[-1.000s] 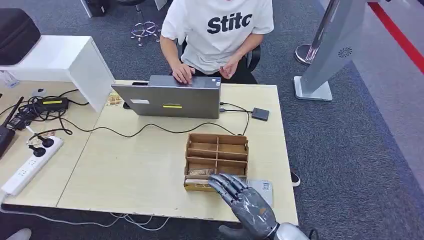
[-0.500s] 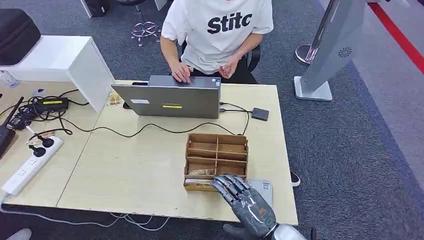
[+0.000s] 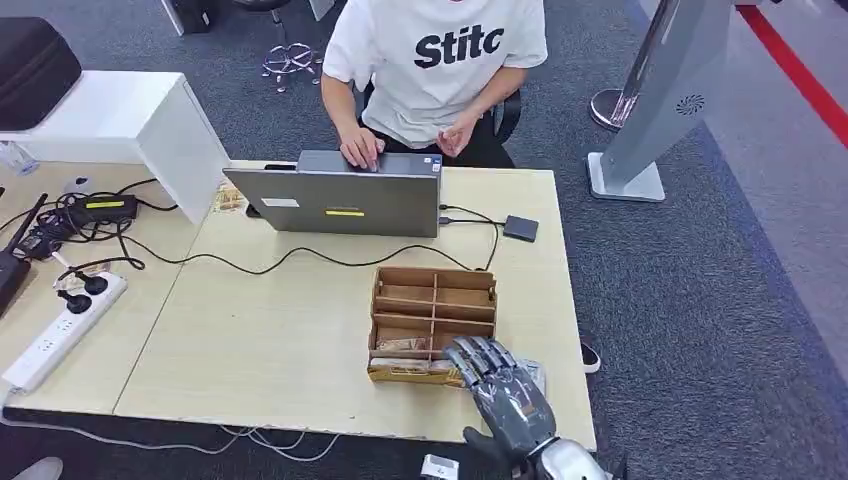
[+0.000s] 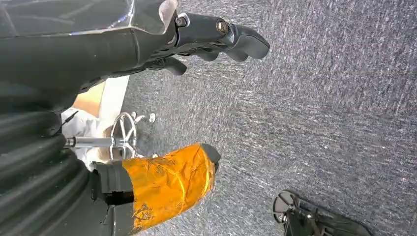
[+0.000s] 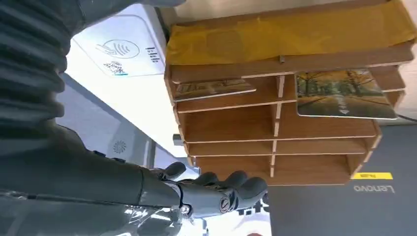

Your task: Pass the card to the sensor for recognition and then transmit it.

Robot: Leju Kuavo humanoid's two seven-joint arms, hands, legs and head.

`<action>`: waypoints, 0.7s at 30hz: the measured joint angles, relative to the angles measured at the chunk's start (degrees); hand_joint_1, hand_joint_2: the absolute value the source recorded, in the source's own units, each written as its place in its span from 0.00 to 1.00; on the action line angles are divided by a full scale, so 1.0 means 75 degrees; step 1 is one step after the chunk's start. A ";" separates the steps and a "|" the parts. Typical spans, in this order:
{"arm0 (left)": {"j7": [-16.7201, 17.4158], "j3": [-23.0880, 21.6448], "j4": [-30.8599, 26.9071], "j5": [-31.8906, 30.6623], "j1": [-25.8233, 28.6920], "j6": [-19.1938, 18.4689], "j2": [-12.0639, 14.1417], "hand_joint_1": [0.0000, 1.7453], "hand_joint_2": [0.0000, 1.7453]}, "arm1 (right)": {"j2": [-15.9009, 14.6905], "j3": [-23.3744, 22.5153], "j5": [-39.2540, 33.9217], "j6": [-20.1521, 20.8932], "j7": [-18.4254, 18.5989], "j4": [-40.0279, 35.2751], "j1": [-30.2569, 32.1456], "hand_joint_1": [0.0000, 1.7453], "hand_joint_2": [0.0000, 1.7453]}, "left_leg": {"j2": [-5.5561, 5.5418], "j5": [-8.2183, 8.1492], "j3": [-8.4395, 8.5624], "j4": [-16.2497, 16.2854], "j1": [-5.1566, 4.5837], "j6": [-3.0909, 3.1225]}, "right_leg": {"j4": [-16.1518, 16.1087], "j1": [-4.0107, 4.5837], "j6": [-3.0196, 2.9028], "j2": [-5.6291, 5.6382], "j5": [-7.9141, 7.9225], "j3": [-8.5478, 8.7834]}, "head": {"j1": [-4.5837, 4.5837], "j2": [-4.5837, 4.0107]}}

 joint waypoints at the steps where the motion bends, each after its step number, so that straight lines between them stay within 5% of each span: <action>1: 0.0000 0.0000 0.0000 -0.0003 0.0000 0.0000 -0.0003 0.00 1.00 | 0.0021 -0.0012 0.0000 0.0000 0.0000 0.0029 -0.0002 0.00 1.00 | 0.0000 0.0000 0.0000 0.0000 0.0000 0.0000 | 0.0000 0.0000 0.0000 0.0000 0.0000 0.0000 | 0.0000 0.0000; 21: 0.0000 0.0000 -0.0003 -0.0003 0.0000 0.0000 -0.0058 0.00 1.00 | 0.0592 -0.0356 0.0810 -0.0163 0.0428 0.0356 -0.0129 0.00 1.00 | 0.0000 0.0000 0.0001 0.0000 0.0000 0.0000 | 0.0001 0.0000 0.0000 0.0000 0.0000 0.0000 | 0.0000 0.0000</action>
